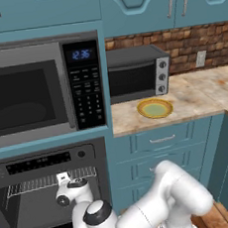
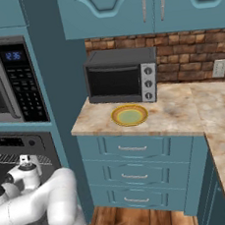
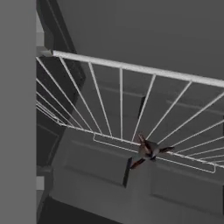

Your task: Take the fish from the oven and place it on the plate on the counter.

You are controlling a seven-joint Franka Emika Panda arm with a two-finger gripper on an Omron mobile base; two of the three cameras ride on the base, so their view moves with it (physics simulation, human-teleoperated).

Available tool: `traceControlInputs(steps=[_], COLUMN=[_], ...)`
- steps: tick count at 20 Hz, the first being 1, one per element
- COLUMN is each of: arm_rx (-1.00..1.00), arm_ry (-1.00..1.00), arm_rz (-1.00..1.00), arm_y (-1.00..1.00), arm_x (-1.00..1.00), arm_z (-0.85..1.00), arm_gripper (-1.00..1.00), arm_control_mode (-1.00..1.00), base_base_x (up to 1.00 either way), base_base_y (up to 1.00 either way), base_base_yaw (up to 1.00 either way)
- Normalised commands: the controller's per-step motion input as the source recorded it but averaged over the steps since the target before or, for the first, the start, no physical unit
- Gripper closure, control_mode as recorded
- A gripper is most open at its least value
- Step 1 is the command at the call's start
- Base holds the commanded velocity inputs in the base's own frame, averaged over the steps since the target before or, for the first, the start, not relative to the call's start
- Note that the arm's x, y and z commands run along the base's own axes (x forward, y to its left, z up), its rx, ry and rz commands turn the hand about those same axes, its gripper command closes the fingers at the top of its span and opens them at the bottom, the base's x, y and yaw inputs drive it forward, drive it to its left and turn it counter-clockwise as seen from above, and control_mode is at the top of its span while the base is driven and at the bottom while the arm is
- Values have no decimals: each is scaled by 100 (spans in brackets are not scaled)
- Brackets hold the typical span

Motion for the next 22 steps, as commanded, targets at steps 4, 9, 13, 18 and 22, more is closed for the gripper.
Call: traceControlInputs(steps=[4, 9, 13, 18, 22], arm_rx=[0, 0, 0, -1, -7], arm_ry=[13, 3, 0, 2, 21], arm_rz=[0, 1, 0, 0, 0], arm_y=[15, 23, 9, 7, 11], arm_x=[-1, -15, 14, 25, 4], arm_z=[-99, -79, -32, -65, -99], arm_gripper=[-100, -100, -100, -100, -100], arm_control_mode=[-100, -100, -100, -100, -100], base_base_x=[0, 0, 0, 0, 0], base_base_y=[0, 0, 0, 0, 0], base_base_yaw=[0, 0, 0, 0, 0])
